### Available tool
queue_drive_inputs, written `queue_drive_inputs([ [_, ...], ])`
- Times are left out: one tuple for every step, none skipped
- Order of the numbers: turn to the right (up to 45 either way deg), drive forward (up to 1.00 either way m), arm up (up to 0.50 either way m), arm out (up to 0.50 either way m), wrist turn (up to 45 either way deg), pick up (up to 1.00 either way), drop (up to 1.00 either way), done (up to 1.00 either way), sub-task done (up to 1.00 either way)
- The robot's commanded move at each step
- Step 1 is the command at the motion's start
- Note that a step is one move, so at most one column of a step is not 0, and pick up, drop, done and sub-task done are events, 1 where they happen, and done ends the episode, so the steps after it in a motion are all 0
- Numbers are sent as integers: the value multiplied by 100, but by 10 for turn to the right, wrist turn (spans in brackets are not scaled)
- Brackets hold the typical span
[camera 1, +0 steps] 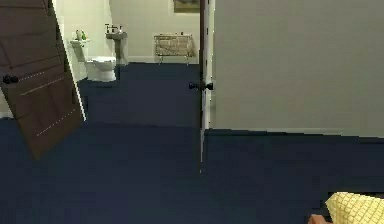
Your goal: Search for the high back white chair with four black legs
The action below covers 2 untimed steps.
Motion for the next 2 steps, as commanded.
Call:
queue_drive_inputs([
  [0,45,0,0,0,0,0,0,0],
  [360,0,0,0,0,0,0,0,0],
])
